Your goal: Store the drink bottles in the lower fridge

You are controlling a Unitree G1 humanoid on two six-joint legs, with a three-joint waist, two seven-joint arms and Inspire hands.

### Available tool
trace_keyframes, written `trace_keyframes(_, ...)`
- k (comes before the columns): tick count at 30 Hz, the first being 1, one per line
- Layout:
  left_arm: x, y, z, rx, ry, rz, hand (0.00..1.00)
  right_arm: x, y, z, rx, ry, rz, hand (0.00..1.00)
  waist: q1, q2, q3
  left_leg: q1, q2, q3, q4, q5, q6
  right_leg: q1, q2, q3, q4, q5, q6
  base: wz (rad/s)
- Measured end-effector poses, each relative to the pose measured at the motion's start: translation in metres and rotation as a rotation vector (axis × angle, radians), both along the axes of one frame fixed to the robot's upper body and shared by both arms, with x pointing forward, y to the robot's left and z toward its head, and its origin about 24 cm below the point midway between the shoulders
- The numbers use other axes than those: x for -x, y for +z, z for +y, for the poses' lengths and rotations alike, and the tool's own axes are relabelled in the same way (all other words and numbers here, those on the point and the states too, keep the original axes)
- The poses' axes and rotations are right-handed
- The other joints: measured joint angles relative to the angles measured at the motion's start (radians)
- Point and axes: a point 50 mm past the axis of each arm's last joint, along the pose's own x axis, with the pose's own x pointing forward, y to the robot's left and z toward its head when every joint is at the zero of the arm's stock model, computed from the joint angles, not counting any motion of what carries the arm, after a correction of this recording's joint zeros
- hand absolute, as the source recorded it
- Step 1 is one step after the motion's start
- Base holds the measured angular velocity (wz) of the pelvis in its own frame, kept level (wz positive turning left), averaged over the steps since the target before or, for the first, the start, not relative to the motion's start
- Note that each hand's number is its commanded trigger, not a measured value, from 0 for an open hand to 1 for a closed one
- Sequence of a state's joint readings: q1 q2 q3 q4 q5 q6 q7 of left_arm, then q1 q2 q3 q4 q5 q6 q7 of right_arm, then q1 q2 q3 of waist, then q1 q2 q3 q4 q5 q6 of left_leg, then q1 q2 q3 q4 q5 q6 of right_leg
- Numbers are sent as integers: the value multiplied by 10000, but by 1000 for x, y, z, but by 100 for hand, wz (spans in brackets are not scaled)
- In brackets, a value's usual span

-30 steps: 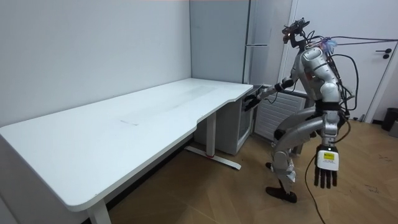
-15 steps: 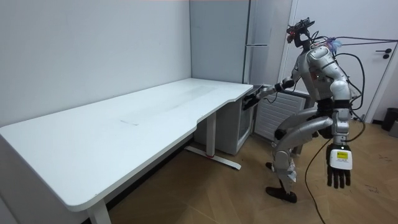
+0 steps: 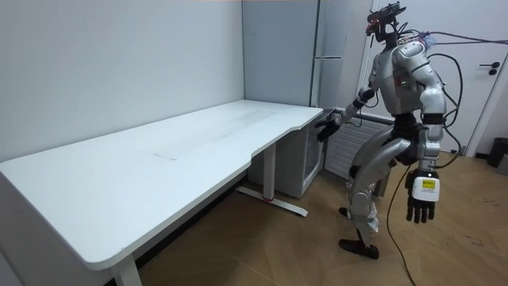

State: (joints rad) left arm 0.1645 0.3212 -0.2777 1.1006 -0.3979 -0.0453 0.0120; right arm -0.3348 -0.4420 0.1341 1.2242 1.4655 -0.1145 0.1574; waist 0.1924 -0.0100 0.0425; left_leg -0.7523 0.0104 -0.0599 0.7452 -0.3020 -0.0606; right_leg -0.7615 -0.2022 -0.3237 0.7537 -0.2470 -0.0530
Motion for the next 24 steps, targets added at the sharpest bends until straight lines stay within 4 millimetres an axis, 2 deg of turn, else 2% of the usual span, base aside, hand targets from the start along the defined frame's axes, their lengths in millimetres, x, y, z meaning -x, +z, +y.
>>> trace_keyframes(1,-4,1,1,-26,6,-107,0,17,-13,2,72,286,622,0,-15,1,-2,253,39,-50,-184,2,6,296,86,-52,-259,33,37,3)
trace_keyframes(3,-6,1,2,-74,-48,-233,0,35,-27,9,62,762,1256,0,-71,-22,-5,559,111,-31,-390,5,101,599,218,-42,-570,72,98,-8)
trace_keyframes(7,-7,2,1,-59,-23,-362,0,54,-47,29,-15,1820,1989,0,-491,-11,-11,1125,156,64,-832,-7,143,1124,318,-24,-1028,103,196,-9)
trace_keyframes(8,-8,2,1,-60,54,-449,0,64,-55,36,-124,2094,2349,0,-615,13,-13,1373,189,93,-1010,-14,153,1359,387,-16,-1220,125,242,-9)
trace_keyframes(10,-11,1,-2,-4,323,-630,0,76,-64,45,-81,2671,2895,0,-649,35,-27,1781,252,179,-1304,-18,161,1723,495,32,-1540,180,301,-14)
trace_keyframes(12,-11,0,-7,45,179,-656,0,96,-73,52,367,3891,3841,0,-749,149,-91,2366,319,231,-1713,-16,174,2313,649,57,-1980,258,383,-11)
trace_keyframes(15,-7,-3,-12,80,34,-478,0,121,-83,58,821,5226,5025,0,-789,240,-158,3327,328,359,-2332,0,200,3161,694,81,-2406,257,470,-7)
trace_keyframes(17,-6,-3,-12,98,71,-455,0,136,-88,62,952,5823,5593,0,-794,240,-177,3920,330,436,-2741,24,221,3631,746,157,-2664,242,518,-11)
trace_keyframes(18,-1,-4,-13,44,91,-382,0,143,-91,66,1008,6205,5880,0,-850,238,-227,4287,352,478,-2983,32,220,3952,804,207,-2843,230,550,-10)
trace_keyframes(19,-1,-4,-14,67,186,-388,0,147,-92,67,1043,6398,6052,0,-917,245,-237,4517,358,499,-3121,54,223,4139,822,203,-2954,234,568,-9)
trace_keyframes(22,5,-6,-19,81,198,-207,0,164,-96,71,1159,7201,6678,0,-1028,191,-291,5572,333,679,-4020,241,262,4929,866,273,-3428,262,671,-13)
trace_keyframes(24,10,-6,-17,-20,268,-165,0,169,-98,77,1165,7472,6873,0,-1096,16,-371,6239,372,955,-4464,340,259,5330,976,496,-3699,278,717,-28)
